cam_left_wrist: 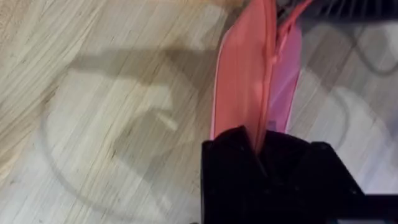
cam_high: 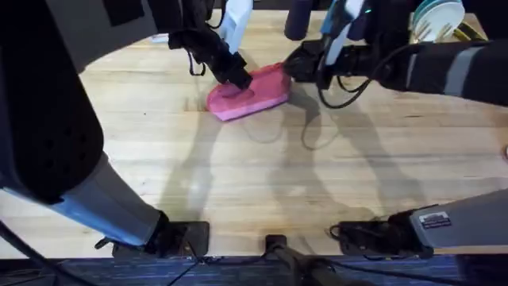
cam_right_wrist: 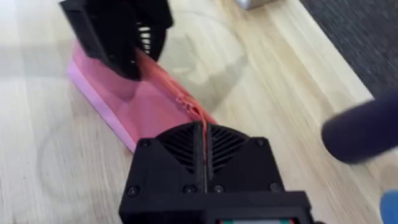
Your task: Unzip the bag, pick up the pens from the table one at a time and place them inside, then zip the bag closed.
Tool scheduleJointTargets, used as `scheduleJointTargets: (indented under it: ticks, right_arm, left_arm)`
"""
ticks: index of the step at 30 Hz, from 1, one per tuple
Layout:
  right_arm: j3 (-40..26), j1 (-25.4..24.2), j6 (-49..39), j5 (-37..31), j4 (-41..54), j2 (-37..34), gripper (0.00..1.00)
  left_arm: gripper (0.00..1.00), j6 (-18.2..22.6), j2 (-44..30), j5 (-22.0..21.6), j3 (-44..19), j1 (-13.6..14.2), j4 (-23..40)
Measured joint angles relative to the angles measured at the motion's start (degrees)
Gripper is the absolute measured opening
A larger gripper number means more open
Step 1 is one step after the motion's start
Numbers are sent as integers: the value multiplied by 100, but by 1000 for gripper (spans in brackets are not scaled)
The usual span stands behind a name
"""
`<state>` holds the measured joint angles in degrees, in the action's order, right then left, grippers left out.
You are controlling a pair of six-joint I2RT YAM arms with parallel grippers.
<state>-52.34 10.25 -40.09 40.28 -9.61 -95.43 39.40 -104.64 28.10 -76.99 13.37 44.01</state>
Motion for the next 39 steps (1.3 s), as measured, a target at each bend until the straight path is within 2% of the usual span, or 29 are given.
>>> scheduleJointTargets:
  ticks: [9,19,29,39]
  right_arm:
    - [0,-759,314,309,375,55,31]
    - [0,-841,318,234,1410,51,31]
    - [-37,-961,303,107,1463,-740,30]
    - [-55,-1184,301,140,1305,-739,30]
  left_arm:
    - [43,0,0,45,0,0,-21]
    - [43,0,0,96,0,0,-3]
    - [43,2,0,124,0,25,5]
    - [43,2,0,100,0,24,-7]
